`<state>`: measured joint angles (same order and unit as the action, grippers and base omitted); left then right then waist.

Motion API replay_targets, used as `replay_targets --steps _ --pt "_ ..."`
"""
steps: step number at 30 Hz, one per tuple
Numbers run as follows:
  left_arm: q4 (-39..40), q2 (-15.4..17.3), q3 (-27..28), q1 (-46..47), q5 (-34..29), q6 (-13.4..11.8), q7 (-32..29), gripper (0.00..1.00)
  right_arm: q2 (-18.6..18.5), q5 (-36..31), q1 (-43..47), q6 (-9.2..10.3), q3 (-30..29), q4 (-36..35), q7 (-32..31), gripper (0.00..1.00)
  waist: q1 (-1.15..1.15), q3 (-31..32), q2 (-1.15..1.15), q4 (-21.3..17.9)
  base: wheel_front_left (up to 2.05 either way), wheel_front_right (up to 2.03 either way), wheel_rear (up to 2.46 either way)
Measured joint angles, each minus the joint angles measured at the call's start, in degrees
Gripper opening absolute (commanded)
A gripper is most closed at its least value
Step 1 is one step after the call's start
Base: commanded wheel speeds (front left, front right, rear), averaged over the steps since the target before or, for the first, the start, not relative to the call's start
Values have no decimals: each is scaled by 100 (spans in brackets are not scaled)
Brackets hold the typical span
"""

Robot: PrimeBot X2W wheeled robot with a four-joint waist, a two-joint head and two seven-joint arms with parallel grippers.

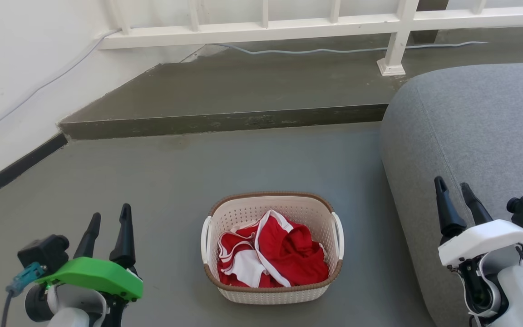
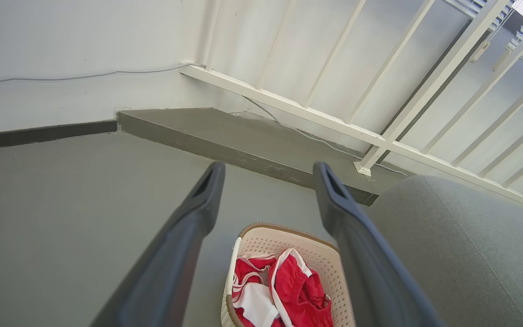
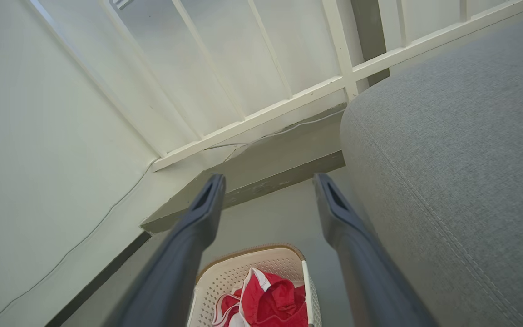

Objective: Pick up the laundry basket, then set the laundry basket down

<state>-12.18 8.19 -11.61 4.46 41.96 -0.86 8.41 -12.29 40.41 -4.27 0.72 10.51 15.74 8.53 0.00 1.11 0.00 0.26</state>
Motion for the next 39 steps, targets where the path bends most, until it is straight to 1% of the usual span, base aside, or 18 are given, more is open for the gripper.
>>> replay_targets --steps 1,2,7,15,26,30,39 --pt "0 3 -24 0 -94 -1 22 100 -8 -76 0 37 19 7 9 100 0 -1 0 -3 0 0 0" --pt "-9 7 -100 0 -215 -44 52 100 -18 -244 -1 46 68 33 54 100 0 -4 0 -9 0 0 0" --pt "-40 13 -249 -1 -599 -116 151 100 -43 -623 -1 97 168 113 126 100 0 -10 0 -26 0 0 0" --pt "-182 20 -508 -4 -1213 -176 302 100 -85 -1246 -4 192 326 203 294 100 0 -13 0 -57 0 0 0" --pt "-322 25 -659 -5 -1886 -331 493 100 -203 -2075 -55 287 524 344 482 100 0 -24 0 -60 0 0 0" --pt "-388 22 -679 -7 -1993 -378 586 100 -223 -2384 -131 299 592 381 567 100 0 -25 0 -58 0 0 0" --pt "-461 7 -660 -7 -2039 -379 586 100 -222 -2397 -134 299 565 478 573 100 0 -32 0 -58 0 0 0"
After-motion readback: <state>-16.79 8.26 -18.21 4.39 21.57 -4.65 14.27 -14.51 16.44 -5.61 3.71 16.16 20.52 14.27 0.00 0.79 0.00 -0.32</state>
